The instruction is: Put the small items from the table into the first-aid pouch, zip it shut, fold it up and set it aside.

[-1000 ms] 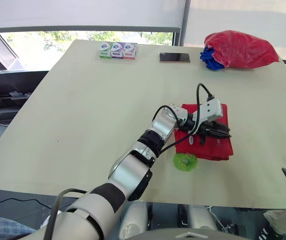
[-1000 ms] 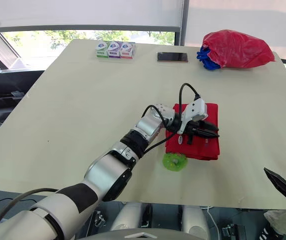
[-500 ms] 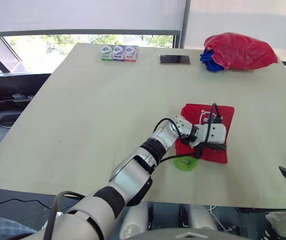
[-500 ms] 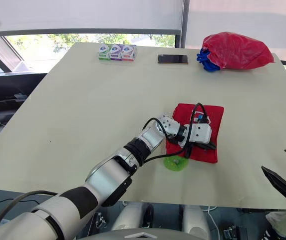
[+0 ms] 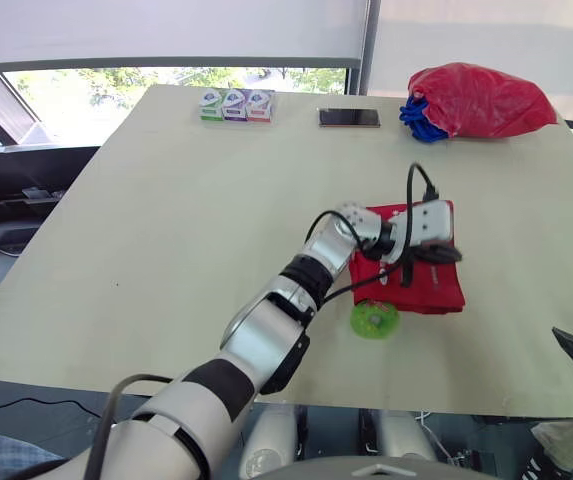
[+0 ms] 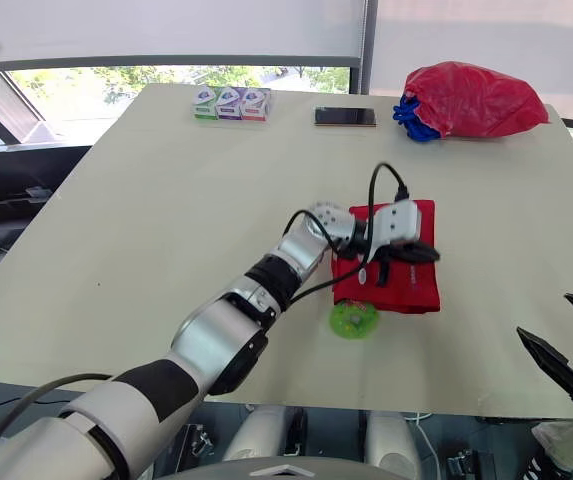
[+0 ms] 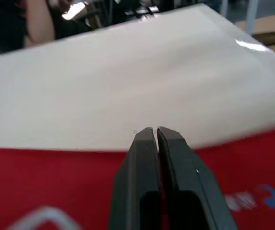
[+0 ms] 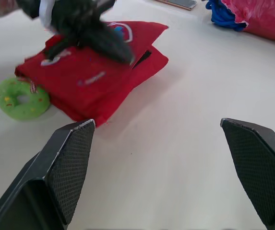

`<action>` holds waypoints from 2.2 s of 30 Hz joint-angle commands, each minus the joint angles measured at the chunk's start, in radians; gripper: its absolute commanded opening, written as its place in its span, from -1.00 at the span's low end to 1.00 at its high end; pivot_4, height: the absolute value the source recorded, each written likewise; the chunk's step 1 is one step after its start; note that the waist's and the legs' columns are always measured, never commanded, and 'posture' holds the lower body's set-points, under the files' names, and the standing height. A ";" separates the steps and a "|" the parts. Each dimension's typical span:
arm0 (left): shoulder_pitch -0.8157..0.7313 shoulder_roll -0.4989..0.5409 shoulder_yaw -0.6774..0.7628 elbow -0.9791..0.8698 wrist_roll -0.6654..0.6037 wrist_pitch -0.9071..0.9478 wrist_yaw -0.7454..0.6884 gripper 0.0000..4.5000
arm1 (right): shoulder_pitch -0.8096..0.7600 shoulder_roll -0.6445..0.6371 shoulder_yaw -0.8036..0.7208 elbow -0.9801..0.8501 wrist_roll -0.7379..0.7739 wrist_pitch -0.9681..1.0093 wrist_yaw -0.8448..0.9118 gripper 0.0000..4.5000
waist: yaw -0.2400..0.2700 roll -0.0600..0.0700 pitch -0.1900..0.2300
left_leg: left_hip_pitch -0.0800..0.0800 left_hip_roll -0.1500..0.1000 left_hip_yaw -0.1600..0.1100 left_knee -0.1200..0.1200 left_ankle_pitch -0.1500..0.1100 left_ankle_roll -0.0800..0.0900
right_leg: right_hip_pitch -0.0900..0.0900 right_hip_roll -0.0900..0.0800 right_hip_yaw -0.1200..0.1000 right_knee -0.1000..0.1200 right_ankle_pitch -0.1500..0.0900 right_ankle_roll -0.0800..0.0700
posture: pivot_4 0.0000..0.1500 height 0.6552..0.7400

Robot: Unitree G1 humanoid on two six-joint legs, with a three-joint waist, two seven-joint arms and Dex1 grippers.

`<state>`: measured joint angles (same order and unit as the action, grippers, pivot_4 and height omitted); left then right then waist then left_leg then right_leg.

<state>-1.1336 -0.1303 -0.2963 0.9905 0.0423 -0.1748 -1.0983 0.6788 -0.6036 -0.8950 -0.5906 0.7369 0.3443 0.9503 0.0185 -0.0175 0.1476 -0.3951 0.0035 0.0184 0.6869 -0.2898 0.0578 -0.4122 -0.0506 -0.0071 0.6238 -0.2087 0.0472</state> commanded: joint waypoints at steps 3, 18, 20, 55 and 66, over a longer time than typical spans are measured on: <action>-0.101 -0.019 0.086 0.051 -0.045 0.041 0.062 -0.92 | -0.007 -0.011 -0.003 -0.022 0.017 -0.010 -0.010 1.00 | 0.000 0.000 0.000 | 0.000 0.000 0.000 0.000 -0.001 0.001 | 0.000 0.000 0.000 -0.001 0.000 0.001 | 1.00 1.00; -0.115 -0.055 0.025 0.303 0.117 0.250 0.114 -0.92 | -0.011 -0.016 0.010 -0.022 0.008 -0.012 -0.009 1.00 | 0.000 0.000 -0.001 | 0.000 0.000 0.000 0.000 -0.001 0.001 | 0.001 0.000 0.000 -0.001 -0.001 0.000 | 1.00 1.00; -0.112 -0.055 0.038 0.299 0.115 0.217 0.156 -0.92 | -0.013 -0.016 0.013 -0.023 0.008 -0.011 -0.011 1.00 | -0.001 0.000 -0.001 | 0.001 0.000 0.000 0.000 -0.001 0.001 | 0.001 0.000 0.000 -0.001 -0.001 0.000 | 1.00 1.00; 0.462 0.849 0.314 -1.101 -0.561 0.730 -0.444 0.99 | -0.675 -0.247 0.569 0.278 0.033 0.500 -0.187 1.00 | 0.001 0.001 0.002 | 0.004 0.002 0.002 0.001 0.000 0.000 | 0.001 0.000 0.004 0.002 0.002 -0.005 | 1.00 1.00; 0.432 0.899 0.311 -1.135 -0.601 0.756 -0.358 1.00 | -0.949 -0.146 0.826 0.517 -0.012 0.688 -0.173 0.75 | -0.006 0.001 0.002 | 0.003 0.001 0.002 0.000 0.000 0.000 | 0.000 0.003 0.004 0.002 0.005 -0.001 | 1.00 1.00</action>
<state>-0.6728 0.7538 0.0003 -0.1169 -0.5373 0.5836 -1.4635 -0.2687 -0.7506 -0.1032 -0.0664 0.7380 1.0074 0.7715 0.0125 -0.0163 0.1492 -0.3925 0.0049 0.0207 0.6867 -0.2895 0.0575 -0.4119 -0.0479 -0.0034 0.6255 -0.2041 0.0463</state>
